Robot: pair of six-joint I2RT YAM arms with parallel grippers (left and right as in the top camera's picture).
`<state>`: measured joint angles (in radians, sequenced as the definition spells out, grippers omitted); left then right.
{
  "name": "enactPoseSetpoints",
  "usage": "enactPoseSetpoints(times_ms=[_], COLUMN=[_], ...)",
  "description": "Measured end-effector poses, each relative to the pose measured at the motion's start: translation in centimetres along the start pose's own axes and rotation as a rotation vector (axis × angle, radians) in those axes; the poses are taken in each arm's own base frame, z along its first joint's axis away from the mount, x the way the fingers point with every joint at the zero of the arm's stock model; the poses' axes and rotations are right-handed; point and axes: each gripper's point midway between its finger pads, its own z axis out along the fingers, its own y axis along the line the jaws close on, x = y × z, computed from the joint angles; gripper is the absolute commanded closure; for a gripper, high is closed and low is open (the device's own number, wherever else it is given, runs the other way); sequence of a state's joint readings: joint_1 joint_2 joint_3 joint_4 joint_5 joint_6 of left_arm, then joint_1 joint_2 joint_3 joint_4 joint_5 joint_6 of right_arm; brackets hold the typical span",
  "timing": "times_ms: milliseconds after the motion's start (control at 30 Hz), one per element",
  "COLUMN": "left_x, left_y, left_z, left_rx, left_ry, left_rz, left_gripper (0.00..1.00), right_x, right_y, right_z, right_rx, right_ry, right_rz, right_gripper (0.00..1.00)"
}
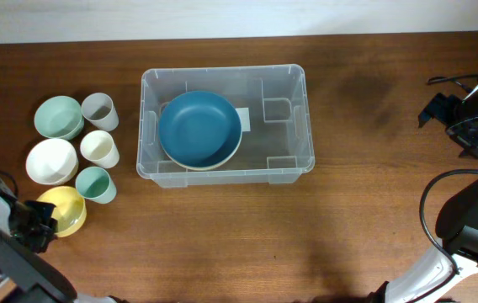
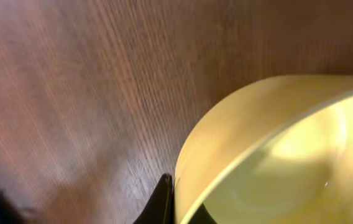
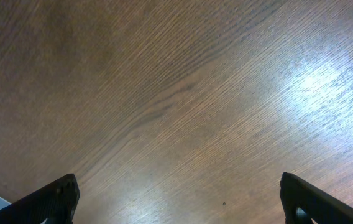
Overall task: Pack container
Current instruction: 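Lift the yellow bowl and carry it right over the bin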
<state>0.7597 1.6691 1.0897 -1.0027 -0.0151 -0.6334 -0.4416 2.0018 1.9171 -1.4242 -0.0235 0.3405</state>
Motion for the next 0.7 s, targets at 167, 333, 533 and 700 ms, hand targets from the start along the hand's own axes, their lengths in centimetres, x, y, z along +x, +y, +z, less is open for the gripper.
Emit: enactPoseSetpoints(times_ms=[167,333,533,700], left_x=[-1.4,-1.1,2.3,8.6], left_y=[-1.0,-1.5,-4.1,-10.3], left_z=[-6.8,-14.6,-21.9,-27.7], left_rx=[0.128,0.314,0.623,0.943], left_ry=[-0.161,-0.351,-0.475,-0.485], left_rz=[-0.002,0.004,0.115,0.386], left_gripper=[0.99,0.99,0.99,0.99], right_x=[0.0,0.0,0.0,0.0], right_y=[0.0,0.0,0.0,0.0], right_z=[0.0,0.0,0.0,0.0], right_rx=[0.000,0.000,0.000,0.000], right_ry=[0.000,0.000,0.000,0.000], right_rz=[0.000,0.000,0.000,0.000], right_gripper=[0.01,0.01,0.01,0.01])
